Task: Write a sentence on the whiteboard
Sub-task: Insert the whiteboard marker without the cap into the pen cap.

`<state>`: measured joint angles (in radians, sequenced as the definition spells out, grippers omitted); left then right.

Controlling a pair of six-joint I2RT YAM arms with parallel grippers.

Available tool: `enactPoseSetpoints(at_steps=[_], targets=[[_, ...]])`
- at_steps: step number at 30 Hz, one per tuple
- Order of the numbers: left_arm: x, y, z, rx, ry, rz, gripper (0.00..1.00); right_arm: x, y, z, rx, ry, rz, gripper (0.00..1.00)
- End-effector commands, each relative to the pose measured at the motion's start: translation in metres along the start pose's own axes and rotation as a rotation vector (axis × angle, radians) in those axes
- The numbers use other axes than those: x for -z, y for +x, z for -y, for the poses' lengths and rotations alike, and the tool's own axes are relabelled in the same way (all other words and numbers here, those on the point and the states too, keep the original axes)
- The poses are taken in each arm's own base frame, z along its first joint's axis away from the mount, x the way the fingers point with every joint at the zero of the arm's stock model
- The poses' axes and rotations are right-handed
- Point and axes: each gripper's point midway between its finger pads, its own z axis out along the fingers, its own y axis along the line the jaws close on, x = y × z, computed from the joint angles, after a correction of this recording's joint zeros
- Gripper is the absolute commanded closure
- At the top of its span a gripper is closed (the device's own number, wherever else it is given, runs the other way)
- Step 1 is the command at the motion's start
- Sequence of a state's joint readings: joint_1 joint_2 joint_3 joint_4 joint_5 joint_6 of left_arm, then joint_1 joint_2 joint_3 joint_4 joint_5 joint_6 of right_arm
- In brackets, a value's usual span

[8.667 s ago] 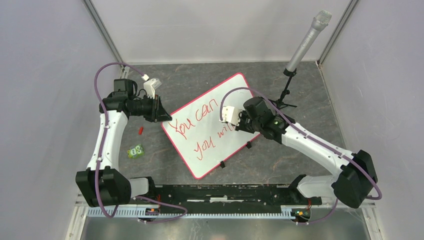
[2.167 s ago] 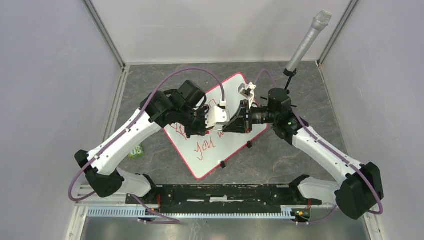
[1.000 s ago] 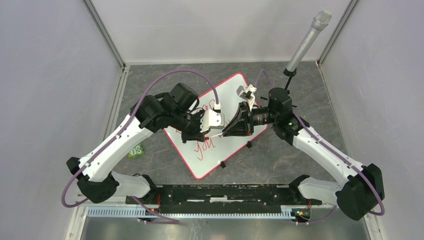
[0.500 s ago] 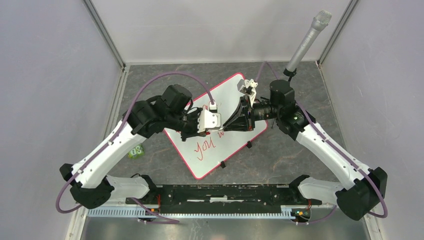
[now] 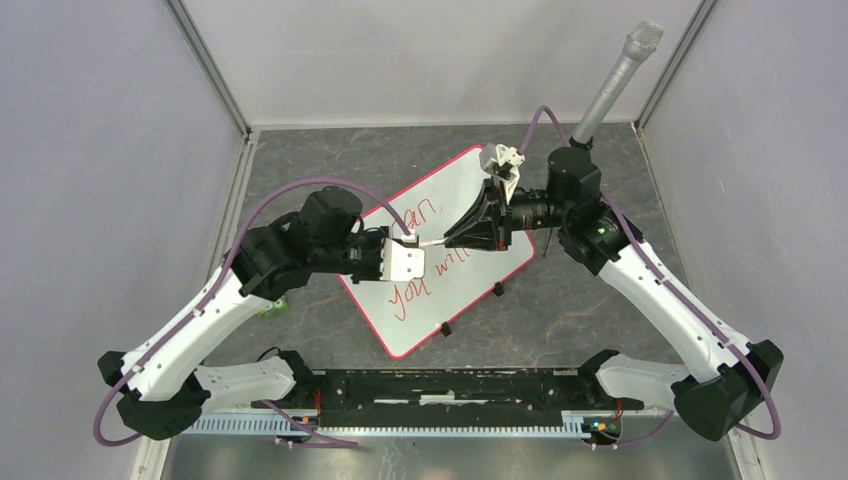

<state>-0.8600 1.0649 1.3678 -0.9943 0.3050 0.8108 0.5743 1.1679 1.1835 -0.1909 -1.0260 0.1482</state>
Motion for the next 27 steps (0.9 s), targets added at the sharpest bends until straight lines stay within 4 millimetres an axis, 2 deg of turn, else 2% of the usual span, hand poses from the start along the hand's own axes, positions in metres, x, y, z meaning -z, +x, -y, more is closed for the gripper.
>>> enactPoseSetpoints(at_steps=[1, 6, 15, 27], targets=[[0.003, -0.011, -0.013, -0.052, -0.051, 0.035, 0.98, 0.002, -0.011, 0.001, 0.054, 0.033, 0.02, 1.0], [0.002, -0.012, -0.014, 0.001, -0.056, 0.031, 0.98, 0.002, 0.006, 0.012, 0.046, 0.101, -0.025, 1.0], [-0.003, -0.014, -0.014, 0.063, -0.043, 0.029, 0.98, -0.003, 0.02, 0.014, 0.034, 0.127, -0.059, 1.0], [0.0, -0.011, -0.016, 0.087, -0.067, 0.018, 0.98, -0.003, 0.024, 0.013, 0.039, 0.128, -0.072, 1.0]])
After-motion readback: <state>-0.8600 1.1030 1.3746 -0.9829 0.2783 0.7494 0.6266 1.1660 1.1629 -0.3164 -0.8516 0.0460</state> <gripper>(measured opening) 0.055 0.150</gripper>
